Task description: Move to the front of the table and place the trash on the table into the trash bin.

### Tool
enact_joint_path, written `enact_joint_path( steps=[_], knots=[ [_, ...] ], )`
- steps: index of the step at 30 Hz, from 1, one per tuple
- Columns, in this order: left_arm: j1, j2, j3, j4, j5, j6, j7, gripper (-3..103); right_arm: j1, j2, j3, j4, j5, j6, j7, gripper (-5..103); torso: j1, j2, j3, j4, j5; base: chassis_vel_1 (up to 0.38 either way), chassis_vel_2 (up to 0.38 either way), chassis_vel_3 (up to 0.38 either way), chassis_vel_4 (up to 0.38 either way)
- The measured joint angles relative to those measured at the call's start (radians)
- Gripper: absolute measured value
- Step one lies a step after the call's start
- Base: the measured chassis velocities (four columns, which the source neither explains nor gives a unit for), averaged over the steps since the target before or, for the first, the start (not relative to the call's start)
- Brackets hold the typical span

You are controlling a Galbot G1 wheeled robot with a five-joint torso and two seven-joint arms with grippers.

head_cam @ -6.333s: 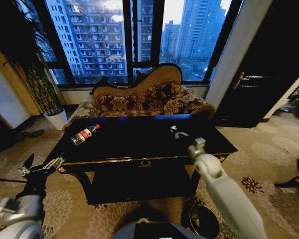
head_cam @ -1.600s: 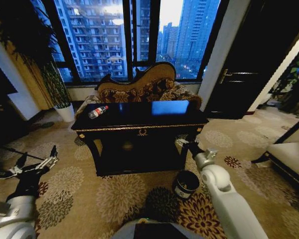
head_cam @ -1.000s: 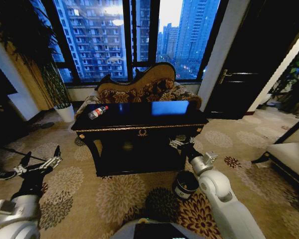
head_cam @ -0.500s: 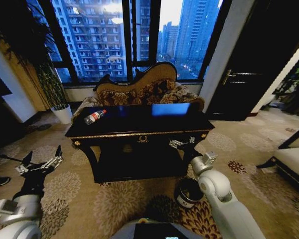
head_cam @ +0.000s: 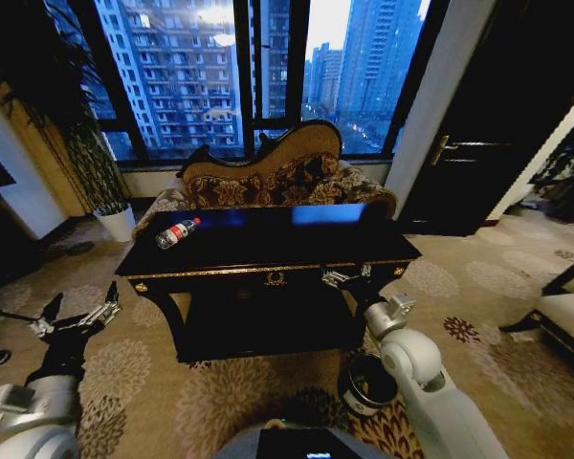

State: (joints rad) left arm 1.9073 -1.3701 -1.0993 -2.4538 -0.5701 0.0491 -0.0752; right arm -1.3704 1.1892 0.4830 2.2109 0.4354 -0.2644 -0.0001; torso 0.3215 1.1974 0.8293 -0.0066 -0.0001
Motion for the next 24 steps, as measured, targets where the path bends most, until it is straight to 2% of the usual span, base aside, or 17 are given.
enact_joint_path(
  steps=[9, 24],
  knots=[
    [-0.001, -0.002, 0.004, 0.004, 0.000, 0.000, 0.000, 100, -0.006, 0.001, -0.009, -0.001, -0.014, 0.005, 0.000, 100, 0.000, 0.000, 0.000, 0.0000, 0.0000, -0.074, 0.079, 0.072, -0.063],
    [-0.002, -0.006, 0.009, -0.016, 0.000, 0.024, 0.000, 100, 0.001, 0.003, 0.003, 0.006, -0.012, 0.005, 0.000, 100, 0.000, 0.000, 0.000, 0.0000, 0.0000, 0.000, 0.000, 0.000, 0.000]
  ],
)
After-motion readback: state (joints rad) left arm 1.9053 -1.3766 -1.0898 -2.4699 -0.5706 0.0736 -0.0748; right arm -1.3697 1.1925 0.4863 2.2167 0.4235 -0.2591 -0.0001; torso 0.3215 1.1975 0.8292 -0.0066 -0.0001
